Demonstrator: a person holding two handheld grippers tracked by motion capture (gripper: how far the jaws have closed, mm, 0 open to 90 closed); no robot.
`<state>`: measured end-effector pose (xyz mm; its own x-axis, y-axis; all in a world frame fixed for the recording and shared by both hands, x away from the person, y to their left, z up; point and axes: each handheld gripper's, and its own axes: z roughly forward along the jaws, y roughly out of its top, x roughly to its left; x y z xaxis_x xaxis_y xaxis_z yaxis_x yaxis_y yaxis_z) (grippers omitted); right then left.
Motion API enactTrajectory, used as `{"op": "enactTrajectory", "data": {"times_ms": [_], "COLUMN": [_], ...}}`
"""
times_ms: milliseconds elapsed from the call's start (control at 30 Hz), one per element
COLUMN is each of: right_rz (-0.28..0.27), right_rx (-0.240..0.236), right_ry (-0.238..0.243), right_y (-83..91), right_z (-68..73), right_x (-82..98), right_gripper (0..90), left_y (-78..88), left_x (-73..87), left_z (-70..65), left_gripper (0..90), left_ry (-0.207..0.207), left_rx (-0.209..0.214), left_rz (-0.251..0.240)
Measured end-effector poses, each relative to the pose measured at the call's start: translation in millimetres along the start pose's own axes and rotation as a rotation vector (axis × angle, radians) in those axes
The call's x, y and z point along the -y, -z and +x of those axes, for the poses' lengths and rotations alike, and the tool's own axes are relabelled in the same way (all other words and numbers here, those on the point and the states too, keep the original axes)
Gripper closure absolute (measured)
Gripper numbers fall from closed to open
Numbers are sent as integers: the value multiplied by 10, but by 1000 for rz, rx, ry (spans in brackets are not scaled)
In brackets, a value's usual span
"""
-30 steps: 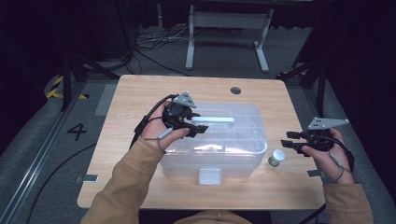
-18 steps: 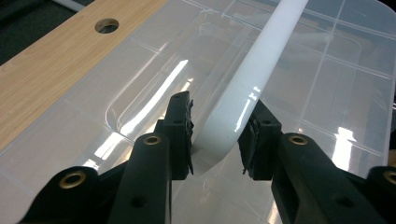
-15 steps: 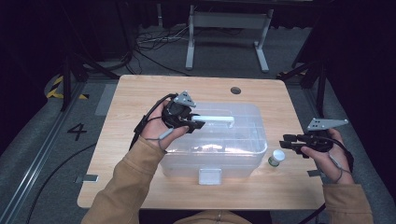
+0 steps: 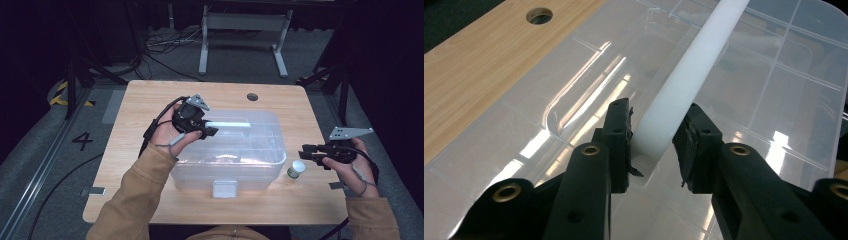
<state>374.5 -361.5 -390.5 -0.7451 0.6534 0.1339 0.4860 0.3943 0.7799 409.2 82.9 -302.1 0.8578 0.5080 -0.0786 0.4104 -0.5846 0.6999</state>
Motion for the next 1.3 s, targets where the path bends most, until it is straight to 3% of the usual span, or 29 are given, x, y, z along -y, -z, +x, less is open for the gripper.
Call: {"op": "enactTrajectory", "data": {"times_ms": [600, 933, 1300], "right_rz": [-20, -29, -54], "right_rx": [-20, -31, -90], "right_ry": [15, 33, 88], "right_y": [10, 10, 0], "right_z": [29, 52, 111], "right_x": [-14, -26, -46], "right_gripper": [640, 648, 708], "left_y": [60, 77, 103], "left_x": [-146, -231, -331], "left_z": [135, 204, 252], "left_gripper": [696, 696, 697], "left_ry": [53, 70, 65], "left_rx": [5, 15, -10], "left_rz": [-17, 3, 29]}}
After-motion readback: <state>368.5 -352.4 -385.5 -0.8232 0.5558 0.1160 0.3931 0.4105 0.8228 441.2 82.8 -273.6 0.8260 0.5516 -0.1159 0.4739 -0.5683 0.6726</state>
